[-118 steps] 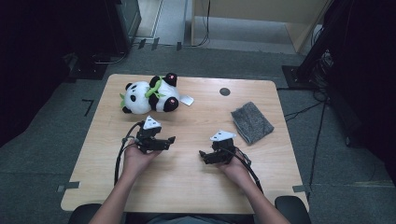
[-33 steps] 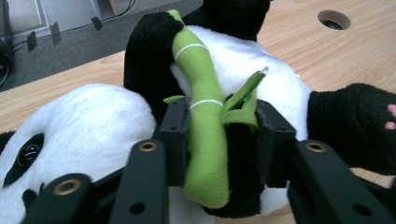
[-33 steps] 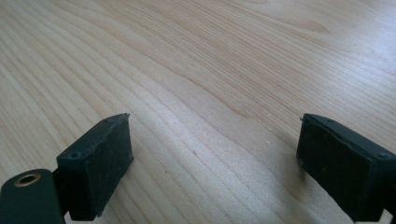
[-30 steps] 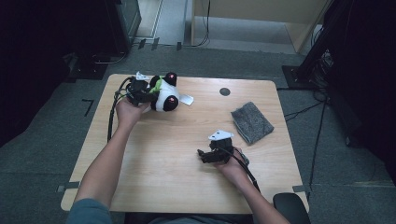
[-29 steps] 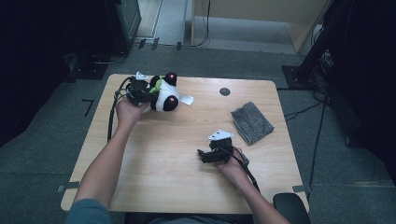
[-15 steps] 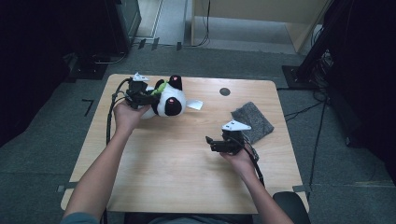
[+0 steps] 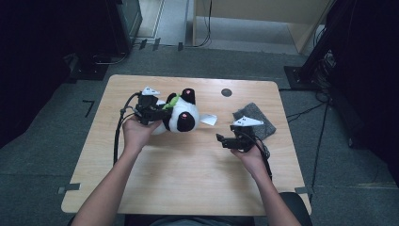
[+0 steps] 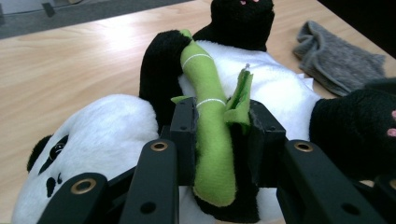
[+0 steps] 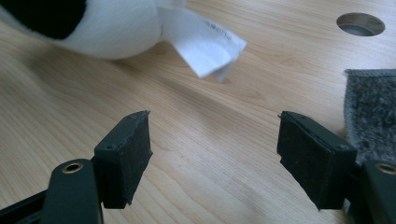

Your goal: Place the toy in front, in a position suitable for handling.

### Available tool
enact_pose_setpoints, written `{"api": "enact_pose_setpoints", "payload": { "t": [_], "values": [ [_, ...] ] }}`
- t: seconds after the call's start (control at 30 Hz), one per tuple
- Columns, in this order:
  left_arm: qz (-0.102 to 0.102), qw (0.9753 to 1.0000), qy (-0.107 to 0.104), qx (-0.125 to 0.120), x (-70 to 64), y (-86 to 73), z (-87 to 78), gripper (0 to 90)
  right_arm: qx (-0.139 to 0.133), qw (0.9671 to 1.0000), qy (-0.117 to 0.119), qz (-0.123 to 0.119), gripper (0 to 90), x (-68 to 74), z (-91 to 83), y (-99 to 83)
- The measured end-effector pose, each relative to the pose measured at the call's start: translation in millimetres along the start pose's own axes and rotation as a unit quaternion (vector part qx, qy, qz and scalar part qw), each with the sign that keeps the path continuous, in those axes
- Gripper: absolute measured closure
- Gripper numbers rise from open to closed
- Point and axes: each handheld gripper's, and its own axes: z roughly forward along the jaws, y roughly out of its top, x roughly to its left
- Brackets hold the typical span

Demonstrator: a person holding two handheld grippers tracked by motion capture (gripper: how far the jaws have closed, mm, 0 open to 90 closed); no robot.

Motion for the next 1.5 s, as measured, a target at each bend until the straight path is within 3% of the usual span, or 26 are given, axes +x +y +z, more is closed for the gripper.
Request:
{"api": "enact_pose_setpoints", "payload": {
  "t": [0.37, 0.63, 0.83, 0.87, 0.9, 0.97, 1.17, 1.5],
  "values": [
    [0.006, 0.9999, -0.014, -0.002, -38.3, -19.7, 5.6, 67.4, 0.01, 0.9999, -0.006, 0.004, 27.2, -7.0, 1.2, -0.4],
    [0.007, 0.9993, -0.036, -0.002, -44.9, -34.1, 15.7, 63.3, 0.013, 0.9999, -0.011, 0.005, 27.3, -10.1, 1.7, -1.3],
    [0.003, 0.9982, -0.058, -0.014, -39.6, -36.9, 12.0, 47.0, 0.014, 0.9997, -0.019, 0.001, 28.4, -13.1, -0.8, -2.1],
    [0.0, 0.9976, -0.066, -0.022, -37.8, -37.6, 10.5, 47.0, 0.014, 0.9997, -0.019, 0.001, 28.4, -13.1, -0.8, -2.1],
    [-0.004, 0.9963, -0.083, -0.023, -33.7, -38.5, 7.6, 39.4, 0.013, 0.9996, -0.023, 0.002, 28.4, -14.7, -2.2, -2.5],
    [0.003, 0.9957, -0.089, -0.025, -31.5, -40.5, 4.5, 35.9, 0.008, 0.9995, -0.029, 0.006, 28.4, -16.3, -4.1, -2.8],
    [0.032, 0.9953, -0.078, -0.046, -24.7, -43.9, -11.8, 26.9, -0.004, 0.9988, -0.049, 0.008, 28.8, -24.9, -10.4, -2.8],
    [0.03, 0.9956, -0.079, -0.04, -1.5, -58.4, -24.1, 24.1, -0.003, 0.9961, -0.083, 0.028, 27.8, -49.3, -20.1, -3.6]
  ]
}}
